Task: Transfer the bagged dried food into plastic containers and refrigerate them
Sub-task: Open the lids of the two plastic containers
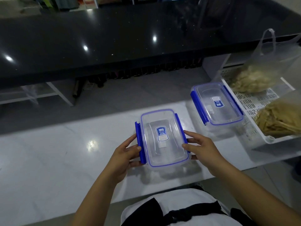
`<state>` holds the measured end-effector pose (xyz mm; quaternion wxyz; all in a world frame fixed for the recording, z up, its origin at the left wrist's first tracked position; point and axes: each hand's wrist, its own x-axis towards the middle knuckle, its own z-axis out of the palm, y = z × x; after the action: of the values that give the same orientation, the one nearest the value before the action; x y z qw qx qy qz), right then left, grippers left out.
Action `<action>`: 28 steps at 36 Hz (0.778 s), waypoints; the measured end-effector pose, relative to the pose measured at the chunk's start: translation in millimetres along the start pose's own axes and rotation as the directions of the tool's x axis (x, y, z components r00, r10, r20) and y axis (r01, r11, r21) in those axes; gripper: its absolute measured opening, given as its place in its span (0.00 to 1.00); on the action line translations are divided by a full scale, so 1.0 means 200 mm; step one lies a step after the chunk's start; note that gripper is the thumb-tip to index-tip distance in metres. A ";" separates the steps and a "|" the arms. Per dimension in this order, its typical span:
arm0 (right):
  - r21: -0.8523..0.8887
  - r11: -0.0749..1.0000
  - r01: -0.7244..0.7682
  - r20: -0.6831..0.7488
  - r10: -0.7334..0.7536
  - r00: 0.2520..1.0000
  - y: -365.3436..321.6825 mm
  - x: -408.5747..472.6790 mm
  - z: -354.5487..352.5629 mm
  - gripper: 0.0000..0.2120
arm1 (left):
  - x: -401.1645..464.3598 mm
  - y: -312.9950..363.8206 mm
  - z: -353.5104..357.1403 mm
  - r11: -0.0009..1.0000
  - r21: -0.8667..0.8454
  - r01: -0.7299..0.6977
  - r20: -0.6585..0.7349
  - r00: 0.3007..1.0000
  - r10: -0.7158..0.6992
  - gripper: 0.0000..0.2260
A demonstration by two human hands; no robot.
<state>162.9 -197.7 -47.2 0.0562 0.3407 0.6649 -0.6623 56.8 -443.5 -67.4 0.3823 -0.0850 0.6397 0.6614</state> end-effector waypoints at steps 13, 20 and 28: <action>0.103 0.991 -0.085 0.098 0.075 0.992 -0.01 0.00 0.00 0.19 | -0.05 -0.04 0.09 0.789 0.564 -0.242 -0.078 0.936 0.344 0.34; 0.213 0.968 -0.134 0.119 0.110 0.987 -0.02 0.02 0.00 0.18 | -0.03 -0.07 0.09 0.867 0.448 -0.221 -0.064 0.958 0.278 0.32; 0.002 1.000 -0.022 0.018 0.022 1.000 0.02 0.03 -0.06 0.20 | -0.04 -0.08 0.09 0.856 0.450 -0.254 -0.013 0.957 0.290 0.32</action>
<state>165.8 -185.7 -52.3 0.0693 0.3422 0.6599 -0.6653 78.7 -432.2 -72.6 0.2682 0.0690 0.7937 0.5415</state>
